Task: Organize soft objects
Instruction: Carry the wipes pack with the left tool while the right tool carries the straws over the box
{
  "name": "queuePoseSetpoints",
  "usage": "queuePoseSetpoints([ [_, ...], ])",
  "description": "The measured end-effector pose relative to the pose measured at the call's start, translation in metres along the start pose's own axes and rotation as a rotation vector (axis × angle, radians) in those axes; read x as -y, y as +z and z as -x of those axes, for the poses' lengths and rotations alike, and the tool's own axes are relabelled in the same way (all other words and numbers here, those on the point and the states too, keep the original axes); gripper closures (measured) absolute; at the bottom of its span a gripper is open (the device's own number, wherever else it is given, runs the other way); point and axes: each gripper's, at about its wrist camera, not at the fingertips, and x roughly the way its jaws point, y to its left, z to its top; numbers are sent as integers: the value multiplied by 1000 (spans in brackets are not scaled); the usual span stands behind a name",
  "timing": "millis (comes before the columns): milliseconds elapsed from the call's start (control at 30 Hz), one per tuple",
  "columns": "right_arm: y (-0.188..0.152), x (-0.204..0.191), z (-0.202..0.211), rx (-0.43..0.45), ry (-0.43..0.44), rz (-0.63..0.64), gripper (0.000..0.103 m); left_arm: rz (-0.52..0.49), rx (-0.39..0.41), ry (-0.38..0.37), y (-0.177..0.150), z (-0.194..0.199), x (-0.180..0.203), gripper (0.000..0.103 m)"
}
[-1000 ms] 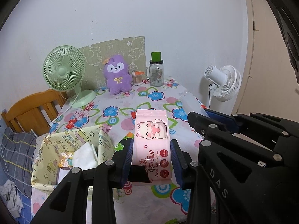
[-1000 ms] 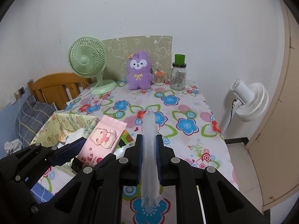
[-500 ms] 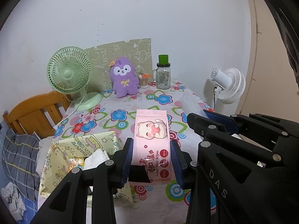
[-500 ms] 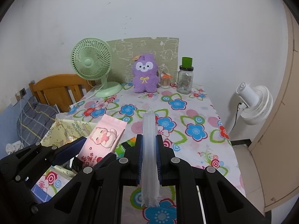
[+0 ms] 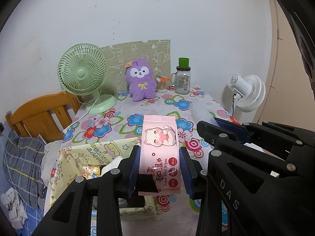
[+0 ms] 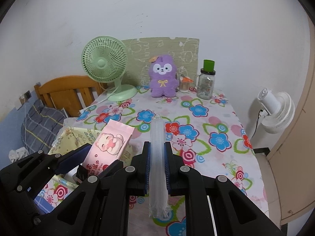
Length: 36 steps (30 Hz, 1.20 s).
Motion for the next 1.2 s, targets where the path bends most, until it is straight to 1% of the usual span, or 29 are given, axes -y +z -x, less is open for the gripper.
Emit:
queuePoseSetpoints([
  [567,6,-38,-21,-29,23,33,88,39,-18,23,-6,-9,-42,63],
  [833,7,-60,-31,-47,75,47,88,61,-29,51,-11,-12,-66,63],
  [1200,8,-83,-45,-65,124,57,88,67,-53,80,-18,-20,-89,63],
])
